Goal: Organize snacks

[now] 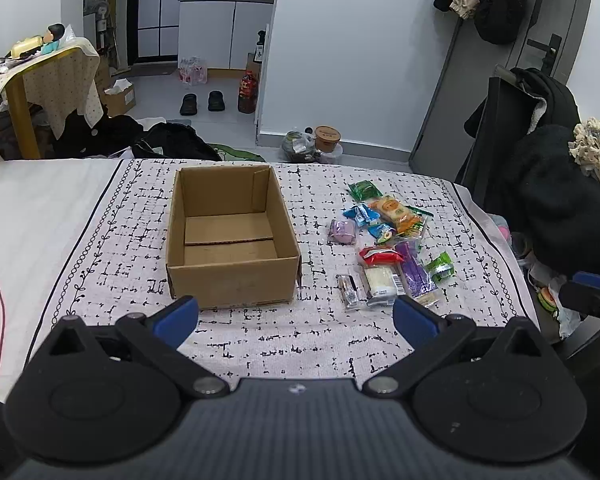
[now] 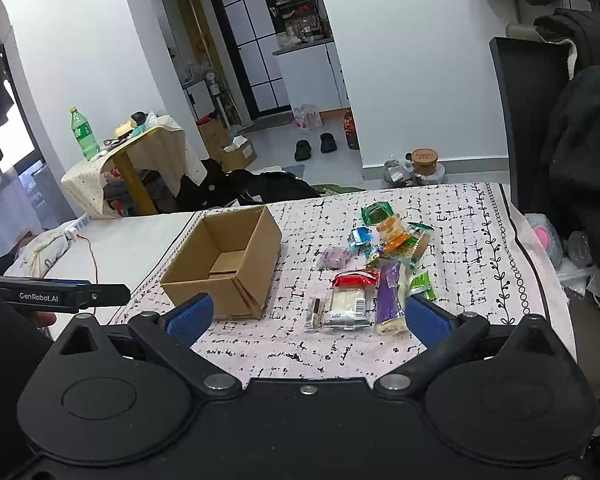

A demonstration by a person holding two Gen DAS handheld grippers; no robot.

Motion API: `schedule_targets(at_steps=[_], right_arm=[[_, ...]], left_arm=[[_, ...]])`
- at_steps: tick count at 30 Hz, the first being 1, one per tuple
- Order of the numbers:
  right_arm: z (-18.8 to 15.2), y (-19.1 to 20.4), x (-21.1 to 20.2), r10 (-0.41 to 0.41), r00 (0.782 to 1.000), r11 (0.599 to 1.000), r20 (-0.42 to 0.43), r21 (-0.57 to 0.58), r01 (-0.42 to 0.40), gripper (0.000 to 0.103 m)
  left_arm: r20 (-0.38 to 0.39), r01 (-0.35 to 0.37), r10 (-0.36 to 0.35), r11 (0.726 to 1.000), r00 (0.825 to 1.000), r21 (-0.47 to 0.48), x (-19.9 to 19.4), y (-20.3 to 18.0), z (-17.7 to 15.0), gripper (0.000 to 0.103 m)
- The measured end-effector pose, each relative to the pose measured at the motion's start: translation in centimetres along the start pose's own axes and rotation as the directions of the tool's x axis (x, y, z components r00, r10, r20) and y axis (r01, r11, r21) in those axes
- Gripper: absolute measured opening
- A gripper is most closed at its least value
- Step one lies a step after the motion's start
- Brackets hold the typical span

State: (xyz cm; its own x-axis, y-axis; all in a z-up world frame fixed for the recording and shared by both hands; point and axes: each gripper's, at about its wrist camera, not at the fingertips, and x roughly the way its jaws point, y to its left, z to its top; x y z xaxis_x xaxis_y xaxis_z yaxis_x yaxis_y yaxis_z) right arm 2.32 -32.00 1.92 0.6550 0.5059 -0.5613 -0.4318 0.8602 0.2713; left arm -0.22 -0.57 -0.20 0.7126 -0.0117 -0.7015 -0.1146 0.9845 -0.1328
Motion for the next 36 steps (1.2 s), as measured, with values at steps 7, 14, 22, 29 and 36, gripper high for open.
schedule_targets(at_steps=[7, 14, 22, 29, 36], right_arm=[[0.06, 0.11, -0.02, 0.003, 1.0, 1.0, 0.003, 0.001, -0.003, 0.103], [-0.04, 0.21, 0.08, -0.011, 1.0, 1.0, -0.004, -0.015, 0.011, 0.103], [-0.12, 0.65, -0.01, -0.01, 1.0, 0.999, -0.002, -0.032, 0.01, 0.103], [-0.09, 0.48, -0.2, -0.013, 1.0, 1.0, 0.0, -0.021, 0.013, 0.103], [0.14, 0.18, -0.13, -0.037, 0.999, 0.999, 0.003, -0.025, 0.037, 0.103]], left_arm=[[0.001, 0.006, -0.006, 1.0, 1.0, 0.0, -0.11, -0.23, 0.14, 0.103], [-0.006, 0.008, -0.008, 1.0, 1.0, -0.001, -0.12, -0.29, 0.16, 0.103], [-0.005, 0.006, -0.006, 1.0, 1.0, -0.004, 0.01, -0.04, 0.16, 0.103], [-0.008, 0.008, -0.008, 1.0, 1.0, 0.001, 0.04, -0.06, 0.1, 0.103], [-0.007, 0.009, -0.009, 1.0, 1.0, 0.002, 0.05, -0.14, 0.05, 0.103]])
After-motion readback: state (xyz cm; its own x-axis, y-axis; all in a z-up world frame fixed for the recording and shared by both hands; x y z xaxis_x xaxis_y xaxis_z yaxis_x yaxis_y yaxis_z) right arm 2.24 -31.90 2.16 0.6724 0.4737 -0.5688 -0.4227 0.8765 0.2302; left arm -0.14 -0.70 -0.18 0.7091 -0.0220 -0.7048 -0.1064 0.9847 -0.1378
